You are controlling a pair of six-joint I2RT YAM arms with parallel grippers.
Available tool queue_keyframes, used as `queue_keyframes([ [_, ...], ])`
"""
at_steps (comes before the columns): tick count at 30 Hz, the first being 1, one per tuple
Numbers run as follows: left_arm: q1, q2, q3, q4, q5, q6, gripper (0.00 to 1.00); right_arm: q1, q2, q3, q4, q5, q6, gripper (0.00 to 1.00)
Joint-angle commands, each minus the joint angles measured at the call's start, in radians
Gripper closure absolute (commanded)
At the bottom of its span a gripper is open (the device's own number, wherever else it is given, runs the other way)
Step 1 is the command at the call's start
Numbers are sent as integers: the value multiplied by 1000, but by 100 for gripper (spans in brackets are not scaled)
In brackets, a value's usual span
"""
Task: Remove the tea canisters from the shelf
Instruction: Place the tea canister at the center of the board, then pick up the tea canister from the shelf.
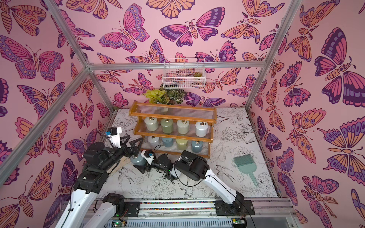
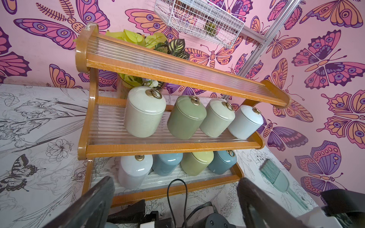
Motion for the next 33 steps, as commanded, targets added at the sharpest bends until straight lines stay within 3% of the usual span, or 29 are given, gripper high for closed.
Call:
queue_keyframes([
  [1,-2,8,9,8,-17,6,0,-14,-114,-54,28,34,-38,1],
  [7,-2,41,26,27,-30,-14,0,-45,-292,-209,22,83,-32,1],
  [12,-2,39,33,45,-37,-36,0,-44,-598,-375,-173,148,1,1],
  [18,-6,75,57,23,17,-28,0,-44,-1014,-441,-723,395,-72,1],
  [20,-9,83,54,24,15,-24,0,-44,-1121,-454,-829,481,-104,1],
  [27,-16,118,56,32,15,-18,0,-49,-1416,-515,-1027,777,-180,1],
  [33,-20,116,66,30,22,-20,0,-130,-1580,-582,-1136,889,-158,1],
])
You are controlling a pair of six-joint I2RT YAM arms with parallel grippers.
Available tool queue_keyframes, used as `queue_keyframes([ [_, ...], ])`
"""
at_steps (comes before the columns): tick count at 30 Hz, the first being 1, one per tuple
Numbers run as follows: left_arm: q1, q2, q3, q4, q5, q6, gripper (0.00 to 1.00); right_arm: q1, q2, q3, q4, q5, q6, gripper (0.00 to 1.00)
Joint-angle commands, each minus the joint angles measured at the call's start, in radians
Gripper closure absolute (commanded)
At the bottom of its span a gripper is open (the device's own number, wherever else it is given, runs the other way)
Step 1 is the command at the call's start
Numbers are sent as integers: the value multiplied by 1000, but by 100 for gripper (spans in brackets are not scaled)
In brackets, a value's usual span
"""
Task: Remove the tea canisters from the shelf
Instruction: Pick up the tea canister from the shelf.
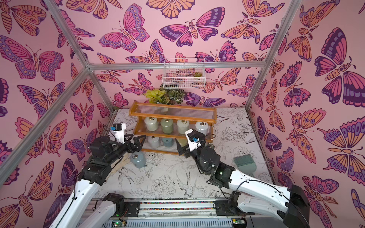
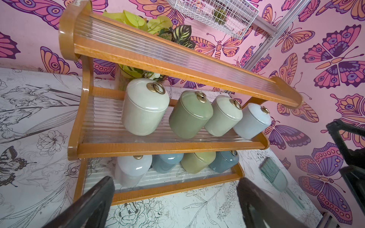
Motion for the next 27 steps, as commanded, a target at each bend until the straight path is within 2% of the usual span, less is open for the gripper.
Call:
queue_keyframes([
  [1,-7,-11,22,16,24,5,0,-77,-75,-42,-128,119,17,1],
  [7,-5,-39,5,16,17,5,0,-250,-165,-192,-78,32,110,1],
  [12,-6,-47,3,17,18,8,0,-281,-160,-329,182,-45,37,1],
  [16,-6,-43,1,16,14,10,0,-325,-98,-393,379,-84,41,1],
  [19,-7,-38,-4,16,12,14,0,-361,-36,-396,472,-114,58,1],
  [27,-7,-27,-5,16,11,21,0,-407,133,-292,524,-184,58,1],
])
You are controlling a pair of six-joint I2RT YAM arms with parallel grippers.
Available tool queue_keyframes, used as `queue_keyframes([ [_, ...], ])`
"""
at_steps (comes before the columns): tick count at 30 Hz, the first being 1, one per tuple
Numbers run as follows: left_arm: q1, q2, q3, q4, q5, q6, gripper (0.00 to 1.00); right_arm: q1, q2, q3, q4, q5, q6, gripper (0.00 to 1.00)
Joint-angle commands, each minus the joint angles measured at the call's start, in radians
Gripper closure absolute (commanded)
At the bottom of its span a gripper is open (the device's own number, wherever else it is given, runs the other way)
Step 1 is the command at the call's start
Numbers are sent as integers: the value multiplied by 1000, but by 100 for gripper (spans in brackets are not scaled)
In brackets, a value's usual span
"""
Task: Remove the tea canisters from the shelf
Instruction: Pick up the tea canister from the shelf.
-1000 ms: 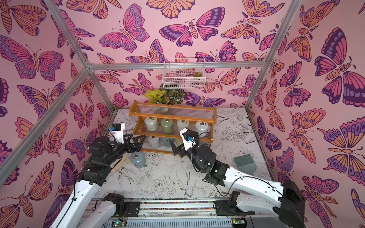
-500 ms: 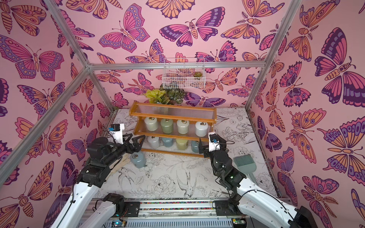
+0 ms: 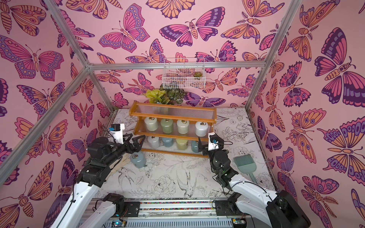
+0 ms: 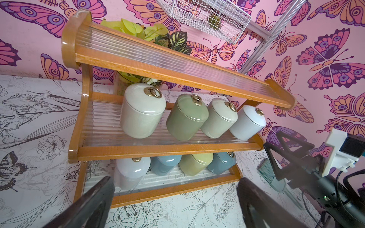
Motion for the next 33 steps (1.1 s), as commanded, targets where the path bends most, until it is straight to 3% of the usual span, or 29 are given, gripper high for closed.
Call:
queue_keyframes([
  [1,-6,0,-5,16,7,19,0,-20,54,68,92,-53,8,1],
  [21,-8,-6,-8,16,7,27,0,-84,304,207,210,-109,47,1],
  [33,-7,-4,-4,15,10,39,0,-86,426,229,266,-58,54,1],
])
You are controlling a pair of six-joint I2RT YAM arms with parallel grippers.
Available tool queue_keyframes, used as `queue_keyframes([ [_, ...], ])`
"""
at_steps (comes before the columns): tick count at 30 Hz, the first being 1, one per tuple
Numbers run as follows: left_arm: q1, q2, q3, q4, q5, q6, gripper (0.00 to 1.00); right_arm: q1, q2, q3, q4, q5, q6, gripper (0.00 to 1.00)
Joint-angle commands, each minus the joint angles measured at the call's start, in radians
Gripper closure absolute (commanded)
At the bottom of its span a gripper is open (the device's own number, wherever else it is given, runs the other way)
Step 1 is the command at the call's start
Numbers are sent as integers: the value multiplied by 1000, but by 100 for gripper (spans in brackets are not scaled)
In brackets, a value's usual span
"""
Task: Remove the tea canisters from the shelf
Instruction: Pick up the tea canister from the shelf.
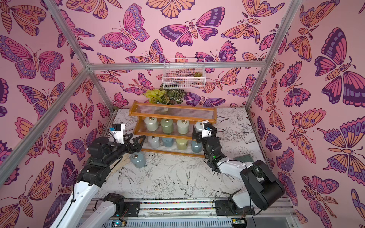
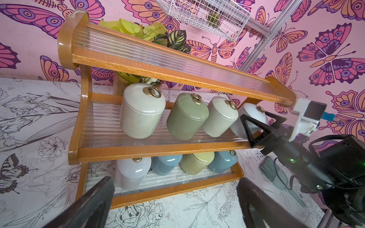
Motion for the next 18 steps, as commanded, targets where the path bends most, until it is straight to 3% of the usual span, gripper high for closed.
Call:
queue_keyframes([
  [1,-4,-5,-4,17,9,16,0,-9,34,24,55,26,22,1],
  [7,-4,-6,-4,16,11,14,0,-9,76,26,93,30,32,0],
  [18,-3,-12,8,5,8,23,0,-8,114,31,173,44,30,17],
])
